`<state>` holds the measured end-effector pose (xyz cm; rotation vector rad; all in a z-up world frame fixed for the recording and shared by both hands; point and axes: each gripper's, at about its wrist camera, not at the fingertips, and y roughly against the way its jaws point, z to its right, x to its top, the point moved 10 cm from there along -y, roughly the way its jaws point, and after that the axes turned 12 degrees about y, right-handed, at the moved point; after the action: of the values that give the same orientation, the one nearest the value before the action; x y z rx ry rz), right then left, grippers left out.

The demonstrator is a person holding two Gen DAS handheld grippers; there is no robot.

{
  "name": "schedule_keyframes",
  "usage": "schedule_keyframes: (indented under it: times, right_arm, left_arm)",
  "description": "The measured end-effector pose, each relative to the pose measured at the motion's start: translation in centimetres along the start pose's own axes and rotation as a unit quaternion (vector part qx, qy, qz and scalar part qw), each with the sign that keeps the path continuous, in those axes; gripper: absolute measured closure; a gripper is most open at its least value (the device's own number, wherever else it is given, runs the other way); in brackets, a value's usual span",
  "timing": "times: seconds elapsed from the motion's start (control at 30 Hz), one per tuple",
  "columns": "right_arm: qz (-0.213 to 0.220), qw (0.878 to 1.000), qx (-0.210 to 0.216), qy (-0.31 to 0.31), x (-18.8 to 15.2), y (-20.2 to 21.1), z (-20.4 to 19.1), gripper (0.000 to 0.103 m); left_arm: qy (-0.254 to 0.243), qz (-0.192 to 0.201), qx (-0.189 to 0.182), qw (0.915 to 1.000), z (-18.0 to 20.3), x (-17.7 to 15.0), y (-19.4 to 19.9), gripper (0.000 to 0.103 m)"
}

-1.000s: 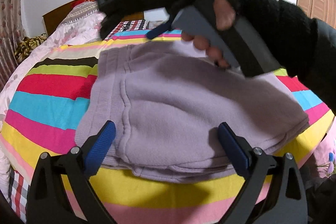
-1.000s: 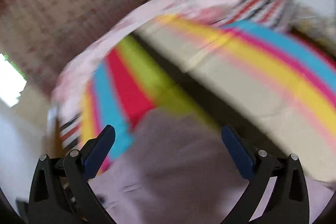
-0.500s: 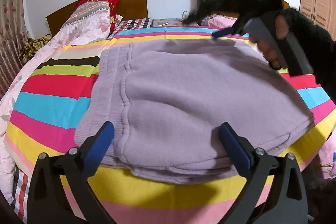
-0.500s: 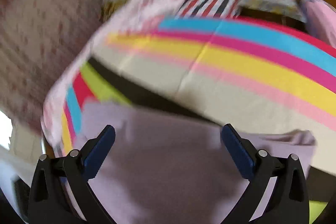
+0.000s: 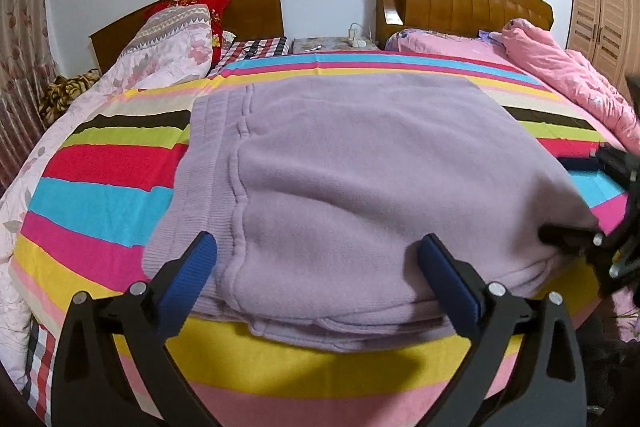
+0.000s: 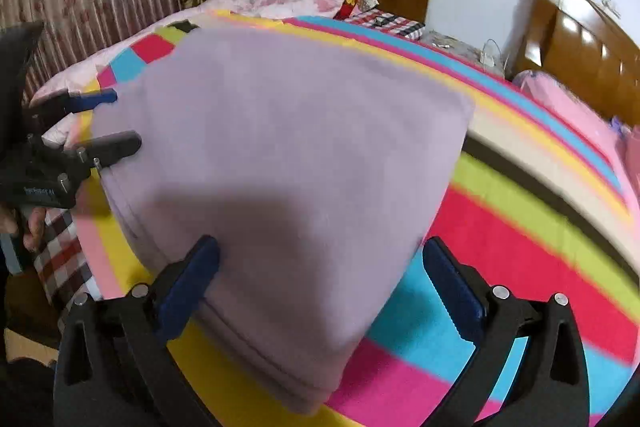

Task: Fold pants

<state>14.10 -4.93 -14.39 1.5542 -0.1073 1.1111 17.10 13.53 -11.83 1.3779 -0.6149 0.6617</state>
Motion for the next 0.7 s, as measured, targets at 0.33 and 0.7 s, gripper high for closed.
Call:
schedule_keyframes:
  times: [0.33,0.7]
  right_arm:
    - [0.008,0.999,-0.009,-0.043,-2.6,1.8,1.4,0.005]
    - [-0.020,0.999,-0.003,-0.026,-6.3,5.5,-0.5,0.004]
  left_arm:
    - [0.001,0.006,0.011,0.9999,0.1,0.0,-0.1,0.001]
    - [-0.012,0.054,0.051,0.9972,0.1,-0.4,1.3,0.001]
